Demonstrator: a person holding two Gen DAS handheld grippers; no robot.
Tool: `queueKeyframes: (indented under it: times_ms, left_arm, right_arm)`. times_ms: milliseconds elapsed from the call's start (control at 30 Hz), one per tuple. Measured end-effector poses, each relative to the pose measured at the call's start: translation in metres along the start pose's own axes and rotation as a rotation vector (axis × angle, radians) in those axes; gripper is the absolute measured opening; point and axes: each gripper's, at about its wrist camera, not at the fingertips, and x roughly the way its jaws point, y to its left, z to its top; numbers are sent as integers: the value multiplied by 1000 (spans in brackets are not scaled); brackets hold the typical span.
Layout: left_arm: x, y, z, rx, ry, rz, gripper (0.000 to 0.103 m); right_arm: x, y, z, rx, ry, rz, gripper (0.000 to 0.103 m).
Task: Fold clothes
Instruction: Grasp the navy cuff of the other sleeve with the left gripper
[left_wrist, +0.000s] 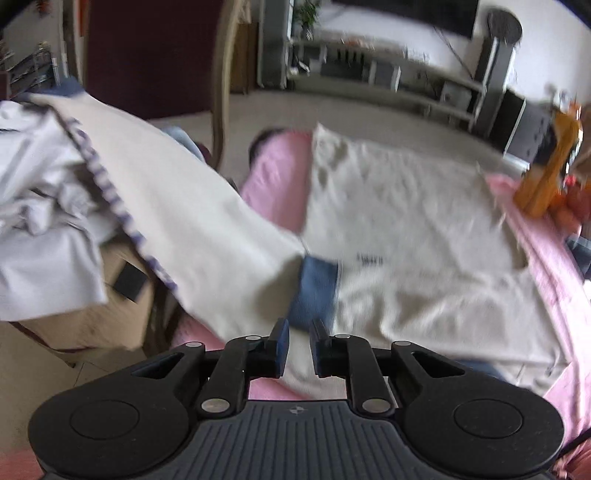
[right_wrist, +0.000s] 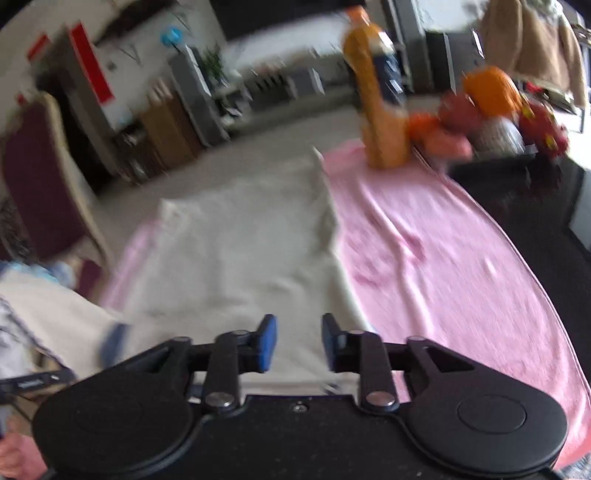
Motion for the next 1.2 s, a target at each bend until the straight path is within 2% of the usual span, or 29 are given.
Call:
queueKeyframes:
  times_ms: [67,133,233,300,400,500,533,567,633,733,800,867,1000,1133,1200]
  left_arm:
    - [-11,10,5,-30,-15,-12,22]
    - [-16,24,8,-62,1,-29,25]
    - [-18,46,10,-113,52,-59,24]
    - [-23,60,7,-136,56,-78,23]
    - [-39,89,8,-193,1,-98,23]
    - [-59,130,15,-317,-101,-104,23]
    - [-64,144,19,-364,-140,-91,23]
    - [-69,159,26,-411,-168,-82,22]
    - [-78,187,40,-505,-226,-67,22]
    - [-88,203,76,-522,-292,-71,22]
    - [-85,201,104,-496,-294,-70,22]
    - [-72,197,129,-495,-253,-36,23]
    - [-37,195,155,-530,-182,118,24]
    - [-23,210,156,-590,-177,73,28]
    - [-17,213,158,-606,-174,104,33]
  right_arm:
    - [0,16,4,-5,16,32,36]
    - [0,33,8,-11,31,65,48]
    - [0,57,13,-19,55,113,49]
    - [0,74,17,-24,71,145,49]
    - [0,98,23,-32,94,194,49]
    - [0,123,29,-40,118,242,50]
    - [-1,130,31,-35,116,262,54]
    - [-1,135,34,-11,91,285,58]
    - [1,145,41,31,53,297,59]
    - [7,159,48,76,28,311,59]
    - [9,165,51,103,16,322,59]
    - [12,171,53,109,9,329,59]
    - [16,176,51,112,7,339,59]
    - [18,176,52,98,-3,329,59]
    - [19,172,53,107,-5,323,59]
